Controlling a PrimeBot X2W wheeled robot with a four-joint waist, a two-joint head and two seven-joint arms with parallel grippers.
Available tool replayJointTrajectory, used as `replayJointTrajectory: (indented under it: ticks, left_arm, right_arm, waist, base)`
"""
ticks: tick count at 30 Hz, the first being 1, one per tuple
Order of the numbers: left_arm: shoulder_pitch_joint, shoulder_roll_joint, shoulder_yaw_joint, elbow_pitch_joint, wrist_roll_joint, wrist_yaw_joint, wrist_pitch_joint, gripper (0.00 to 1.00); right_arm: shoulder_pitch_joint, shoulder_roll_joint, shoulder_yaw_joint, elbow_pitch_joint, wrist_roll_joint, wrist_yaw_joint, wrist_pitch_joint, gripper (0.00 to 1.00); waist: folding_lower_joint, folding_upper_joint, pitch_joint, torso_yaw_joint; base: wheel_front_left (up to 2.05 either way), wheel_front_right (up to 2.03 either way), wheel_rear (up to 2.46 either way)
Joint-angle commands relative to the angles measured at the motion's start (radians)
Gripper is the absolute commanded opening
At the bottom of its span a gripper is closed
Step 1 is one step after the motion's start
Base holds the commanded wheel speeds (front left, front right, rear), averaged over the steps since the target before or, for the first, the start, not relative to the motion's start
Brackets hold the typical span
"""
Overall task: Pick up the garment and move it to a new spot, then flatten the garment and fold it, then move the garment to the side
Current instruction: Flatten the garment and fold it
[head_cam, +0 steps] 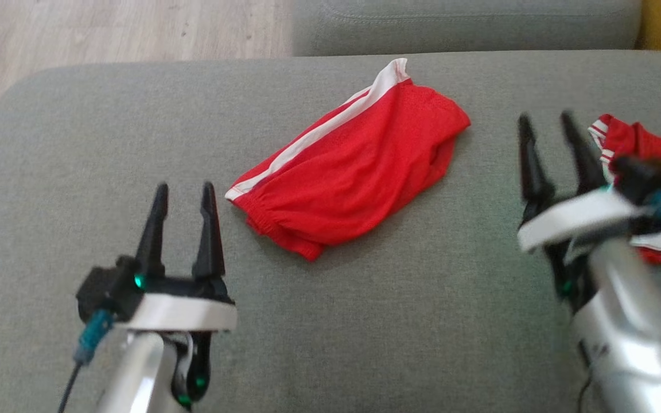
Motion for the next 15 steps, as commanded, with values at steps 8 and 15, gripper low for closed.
replayJointTrajectory:
  ticks: [8,15]
  left_arm:
    - [0.011,-0.026,0.057,-0.038,0.054,-0.045,-0.005,1.0]
    - [-0.023,-0.036,0.034,-0.033,0.062,-0.063,-0.005,1.0]
  right_arm:
    - [0.114,0.111,-0.117,-0.155,-0.149,-0.001,0.057,1.0]
    - [0.06,0.138,-0.208,-0.144,-0.129,-0.001,0.183,1.0]
  waist:
    - [0.0001,-0.0001,0.028,0.013]
    - [0.0001,-0.0001,0.095,0.07]
  base:
    - [0.0,0.0,0.0]
    - [0.0,0.0,0.0]
